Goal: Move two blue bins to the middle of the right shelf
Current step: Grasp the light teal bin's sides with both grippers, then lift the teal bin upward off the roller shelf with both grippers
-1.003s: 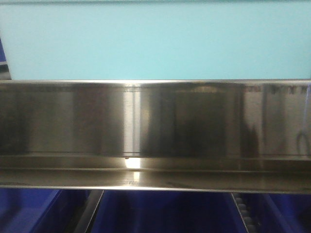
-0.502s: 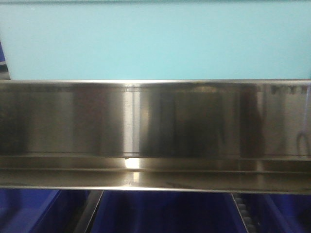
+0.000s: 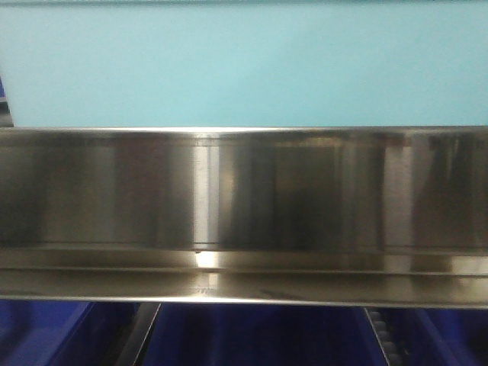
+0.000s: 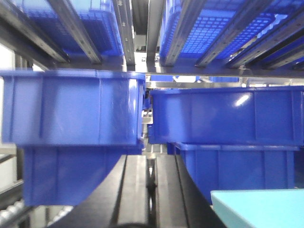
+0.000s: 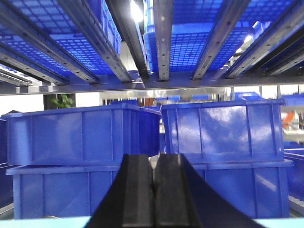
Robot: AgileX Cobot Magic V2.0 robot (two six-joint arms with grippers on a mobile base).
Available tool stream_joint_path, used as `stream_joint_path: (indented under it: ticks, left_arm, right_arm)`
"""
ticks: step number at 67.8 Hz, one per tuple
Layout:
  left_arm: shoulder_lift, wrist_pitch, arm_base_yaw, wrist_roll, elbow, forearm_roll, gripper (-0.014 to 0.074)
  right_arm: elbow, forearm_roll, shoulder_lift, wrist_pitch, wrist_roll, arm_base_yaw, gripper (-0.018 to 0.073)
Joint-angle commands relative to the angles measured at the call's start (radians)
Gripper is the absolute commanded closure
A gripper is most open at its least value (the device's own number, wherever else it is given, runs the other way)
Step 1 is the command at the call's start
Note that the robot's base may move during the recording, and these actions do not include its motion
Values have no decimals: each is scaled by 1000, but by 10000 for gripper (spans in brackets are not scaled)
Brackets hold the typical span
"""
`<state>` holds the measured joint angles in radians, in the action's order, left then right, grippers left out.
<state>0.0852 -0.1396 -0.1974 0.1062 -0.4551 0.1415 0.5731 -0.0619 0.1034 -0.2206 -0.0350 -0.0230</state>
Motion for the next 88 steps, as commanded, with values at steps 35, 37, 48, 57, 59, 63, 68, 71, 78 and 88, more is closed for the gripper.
stream_joint_path:
  ticks: [35,37,48,57,59,63,68,71,78,88]
  left_arm:
    - [517,-345,-161,0,-474,-113,18]
    - [549,-376,-194,0,-506,-112,18]
    - [772,-608,-302,0,-704,-112,29]
    - [970,-808,-314,0,-880,-119,29]
    - [1005,-854,-314,0,-913,-119,29]
    - [1082,-922,-314,4,-981,-119,29]
    - [1167,-1000,-314,10,-1050,-119,29]
    - [1210,-1036,-314,15,-1093,-130,29]
    - [1302,-1081,-314,55,-1163,-141,29]
    - [1393,-1081,-314,80,-1195,-141,29]
  right_arm:
    - [368,-138,375,-278,84,-39,13]
    - [393,-170,413,-318,127,-56,13]
    - [587,-201,650,-591,157,-132,13]
    - [757,-196,835,-762,157,-162,13]
    - [789,-197,870,-792,157,-163,13]
    - [854,-195,935,-856,157,-165,13]
    - [915,-188,1014,-924,157,-172,13]
    - [940,-184,1059,-963,157,-182,13]
    - [964,-148,1140,-1000,152,-222,13]
    - [964,-36,1217,-1000,56,-296,13]
